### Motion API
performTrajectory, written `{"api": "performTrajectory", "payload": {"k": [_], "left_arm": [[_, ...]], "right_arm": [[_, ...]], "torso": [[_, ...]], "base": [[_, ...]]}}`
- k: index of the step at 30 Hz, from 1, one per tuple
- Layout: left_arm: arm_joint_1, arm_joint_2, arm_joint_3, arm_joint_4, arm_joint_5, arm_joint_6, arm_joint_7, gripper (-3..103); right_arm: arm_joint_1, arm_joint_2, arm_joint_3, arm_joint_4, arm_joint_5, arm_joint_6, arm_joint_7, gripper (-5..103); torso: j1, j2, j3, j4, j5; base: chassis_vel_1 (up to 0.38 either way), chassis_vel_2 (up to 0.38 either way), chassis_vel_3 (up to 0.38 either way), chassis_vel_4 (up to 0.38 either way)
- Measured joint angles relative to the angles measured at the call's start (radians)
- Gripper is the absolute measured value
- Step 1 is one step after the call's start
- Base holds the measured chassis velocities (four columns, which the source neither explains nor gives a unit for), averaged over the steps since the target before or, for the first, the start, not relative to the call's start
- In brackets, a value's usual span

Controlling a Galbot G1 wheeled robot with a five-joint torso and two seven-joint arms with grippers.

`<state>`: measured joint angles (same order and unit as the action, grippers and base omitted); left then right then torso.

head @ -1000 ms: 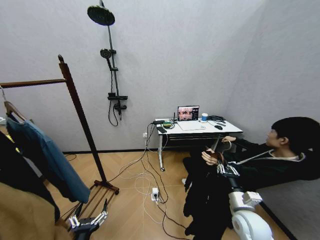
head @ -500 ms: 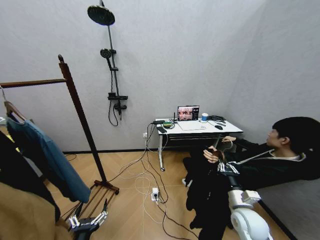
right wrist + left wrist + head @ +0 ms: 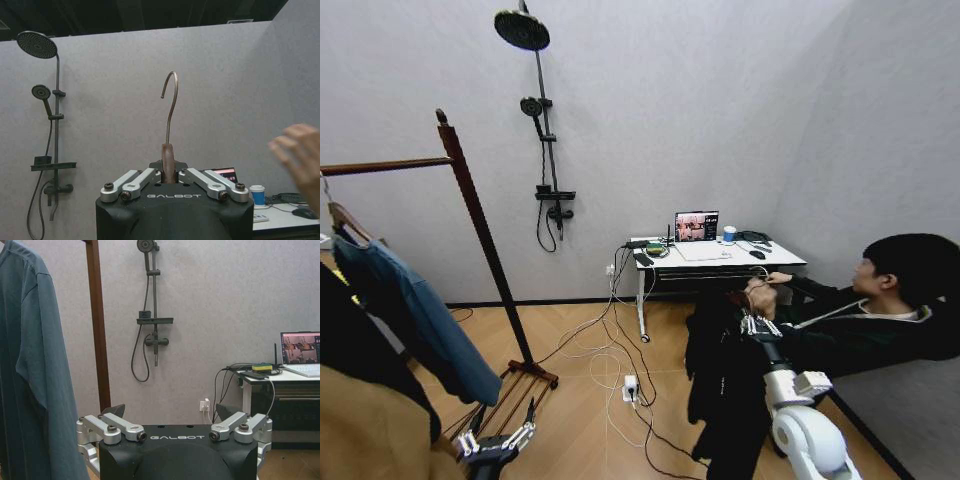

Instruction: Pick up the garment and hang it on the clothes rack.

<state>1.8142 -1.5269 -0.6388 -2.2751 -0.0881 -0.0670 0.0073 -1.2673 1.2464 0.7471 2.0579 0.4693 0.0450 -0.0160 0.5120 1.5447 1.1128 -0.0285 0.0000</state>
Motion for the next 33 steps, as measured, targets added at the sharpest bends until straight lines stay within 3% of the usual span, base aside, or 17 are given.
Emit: {"api": "performTrajectory", "payload": {"k": [10,33], "left_arm": [[0.0,0.0,0.0,0.0,0.0,0.0,0.0,100],[0.0,0.0,0.0,0.0,0.0,0.0,0.0,100]], "right_arm": [[0.014,-0.01,-0.006,0.016,0.019,-0.015,-0.035,9],[-0.003,-0.016,0.002,0.034,0.021,-0.003,-0.031,9]], "torso": [[0.0,0.0,0.0,0.0001,0.0],[0.0,0.0,0.0,0.0001,0.0]], "base": [[0.008,0.009,0.008,0.01],[0.099,0.099,0.105,0.092]]}}
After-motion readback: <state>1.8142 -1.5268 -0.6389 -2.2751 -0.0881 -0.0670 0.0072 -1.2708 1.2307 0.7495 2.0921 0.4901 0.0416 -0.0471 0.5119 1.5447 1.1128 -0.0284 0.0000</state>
